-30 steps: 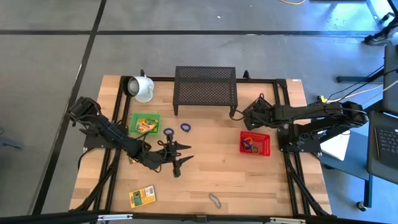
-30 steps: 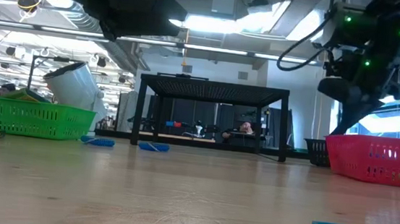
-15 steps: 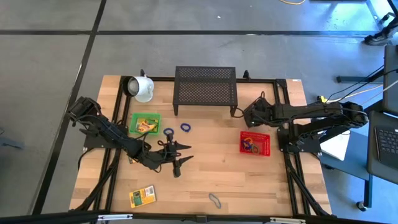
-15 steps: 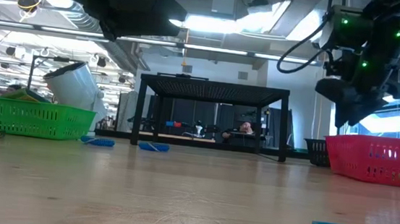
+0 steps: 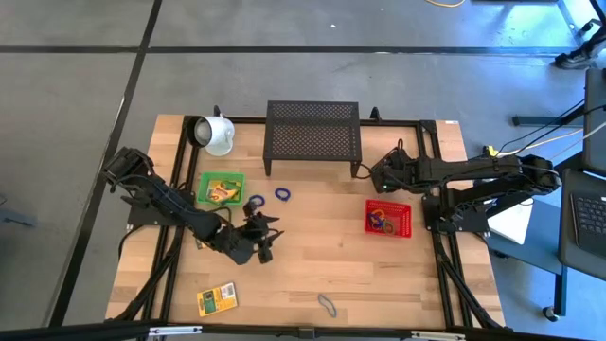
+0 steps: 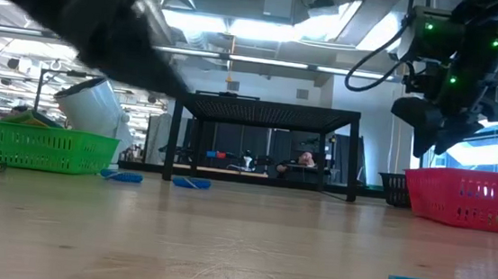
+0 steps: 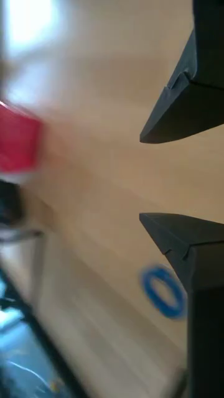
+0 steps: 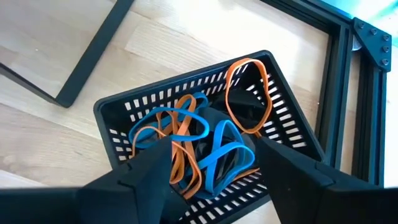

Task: Pick & Place Office Desk Supplies
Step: Put the blue spring keychain into the orange bin, then put the blue spring rubber keychain into the orange bin

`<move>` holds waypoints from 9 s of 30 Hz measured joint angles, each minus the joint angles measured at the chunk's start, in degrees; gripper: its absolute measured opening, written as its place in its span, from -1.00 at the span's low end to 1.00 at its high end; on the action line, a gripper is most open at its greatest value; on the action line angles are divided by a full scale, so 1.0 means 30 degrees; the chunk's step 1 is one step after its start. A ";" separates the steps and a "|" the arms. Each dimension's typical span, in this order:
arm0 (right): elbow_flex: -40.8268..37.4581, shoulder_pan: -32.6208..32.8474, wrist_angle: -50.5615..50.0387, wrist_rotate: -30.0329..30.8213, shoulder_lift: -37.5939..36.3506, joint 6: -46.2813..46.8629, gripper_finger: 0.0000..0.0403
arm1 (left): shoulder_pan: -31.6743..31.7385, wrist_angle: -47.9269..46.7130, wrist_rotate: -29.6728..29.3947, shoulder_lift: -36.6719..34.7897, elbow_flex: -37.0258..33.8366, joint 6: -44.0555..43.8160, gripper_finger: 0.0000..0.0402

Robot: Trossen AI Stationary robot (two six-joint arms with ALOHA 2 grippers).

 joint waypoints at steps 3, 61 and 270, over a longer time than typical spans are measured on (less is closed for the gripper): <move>0.0000 0.0000 0.0351 -0.0003 0.0000 -0.0007 0.13 | 0.0313 -0.3317 0.0029 0.0000 0.0000 -0.2560 -0.07; 0.0212 0.0340 0.3498 -0.0496 -0.0095 -0.0554 0.07 | 0.7070 -0.8098 1.2079 0.0020 -0.0036 -0.1196 -0.89; 0.3789 0.9464 -0.0216 -0.7374 0.3315 0.1018 -0.01 | 0.9357 -0.0558 0.9915 0.4306 0.0175 0.1780 -0.54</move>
